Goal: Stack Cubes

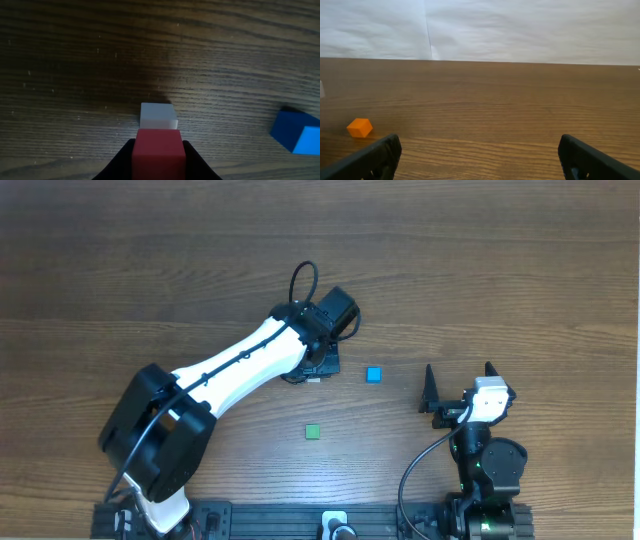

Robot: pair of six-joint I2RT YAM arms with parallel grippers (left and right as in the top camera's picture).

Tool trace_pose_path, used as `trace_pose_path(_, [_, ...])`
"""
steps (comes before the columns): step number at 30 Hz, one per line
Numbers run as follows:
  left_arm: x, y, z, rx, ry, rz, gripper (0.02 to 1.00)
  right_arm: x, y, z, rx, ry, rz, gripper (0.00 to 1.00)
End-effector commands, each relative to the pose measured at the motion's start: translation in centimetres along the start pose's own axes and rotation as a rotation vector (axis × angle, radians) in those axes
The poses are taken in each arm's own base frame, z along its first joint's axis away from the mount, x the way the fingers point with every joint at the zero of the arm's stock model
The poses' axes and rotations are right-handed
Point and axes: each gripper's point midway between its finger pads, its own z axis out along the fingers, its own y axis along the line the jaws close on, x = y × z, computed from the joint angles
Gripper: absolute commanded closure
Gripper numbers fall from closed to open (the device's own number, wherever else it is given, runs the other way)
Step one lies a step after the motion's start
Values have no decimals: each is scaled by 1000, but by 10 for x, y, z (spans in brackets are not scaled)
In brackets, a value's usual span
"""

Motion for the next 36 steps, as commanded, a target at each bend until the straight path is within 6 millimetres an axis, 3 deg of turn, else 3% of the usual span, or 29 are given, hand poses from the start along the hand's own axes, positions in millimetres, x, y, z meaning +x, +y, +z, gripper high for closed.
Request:
trace_pose_path(1, [-2,-7,2,11,4,-9,980,1,-1,0,5,-3,0,9])
trace_pose_path(29, [1,-4,13,-16,23,-8,980,1,-1,0,5,-3,0,7])
trace_pose_path(36, [1,-4,13,-16,23,-8,895,1,-1,0,5,-3,0,9])
